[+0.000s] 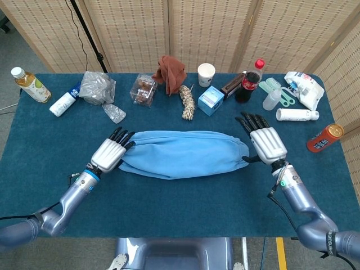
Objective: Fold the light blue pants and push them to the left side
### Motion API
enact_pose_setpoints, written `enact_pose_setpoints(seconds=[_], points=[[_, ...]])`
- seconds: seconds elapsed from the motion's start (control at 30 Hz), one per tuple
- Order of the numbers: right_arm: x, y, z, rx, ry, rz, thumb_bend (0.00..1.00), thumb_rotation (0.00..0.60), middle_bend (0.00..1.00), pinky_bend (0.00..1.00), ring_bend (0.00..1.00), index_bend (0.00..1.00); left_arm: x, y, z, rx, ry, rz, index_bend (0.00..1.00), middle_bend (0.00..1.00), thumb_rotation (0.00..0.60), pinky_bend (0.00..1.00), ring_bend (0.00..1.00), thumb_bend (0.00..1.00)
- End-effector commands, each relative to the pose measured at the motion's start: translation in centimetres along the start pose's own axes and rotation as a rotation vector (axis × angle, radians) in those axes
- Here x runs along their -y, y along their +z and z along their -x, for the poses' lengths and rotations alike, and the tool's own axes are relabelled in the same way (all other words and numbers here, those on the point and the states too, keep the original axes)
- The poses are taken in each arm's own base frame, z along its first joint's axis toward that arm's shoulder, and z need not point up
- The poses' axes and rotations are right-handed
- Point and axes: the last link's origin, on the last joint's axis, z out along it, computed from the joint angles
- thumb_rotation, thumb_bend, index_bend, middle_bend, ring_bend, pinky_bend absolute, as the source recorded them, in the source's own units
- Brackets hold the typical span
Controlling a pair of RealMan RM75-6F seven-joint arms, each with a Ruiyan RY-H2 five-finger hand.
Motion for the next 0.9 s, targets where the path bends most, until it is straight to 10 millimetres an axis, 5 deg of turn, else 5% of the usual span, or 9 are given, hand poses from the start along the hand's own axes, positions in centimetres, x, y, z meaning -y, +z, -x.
enact_pose_setpoints(seconds=[0.03,0.17,0.47,0.9], points=[[-0.1,-0.2,-0.2,-0.003,0.008,-0.002,0.00,0.600,0.00,0.05,0.00,0.00,-0.3,0.2,0.1,-0.015,0.023,0.002,0.47,0.30,0.600,0.16,0.26,0.34],[-0.1,-0.3,-0.2,-0.003,0.015,-0.003,0.00,0.600,0.00,0.05,0.00,0.00,-0.5,0.5,0.4,-0.005,0.037,0.000,0.48,0.30,0.600,0.16,0.27,0.34],[-0.3,-0.4,-0.1,-0.004,0.022,-0.006,0.00,0.600,0.00,0.05,0.00,0.00,-0.5,0.4,0.5,-0.024,0.045,-0.014,0.72,0.51,0.600,0.34,0.48,0.37],[0.0,-0.3,0.3,0.005,0.029,-0.011,0.00,0.600,0.00,0.05,0.00,0.00,-0.2,-2.0,-0.8,-0.057,0.059,0.007,0.75,0.53,0.600,0.34,0.50,0.37]])
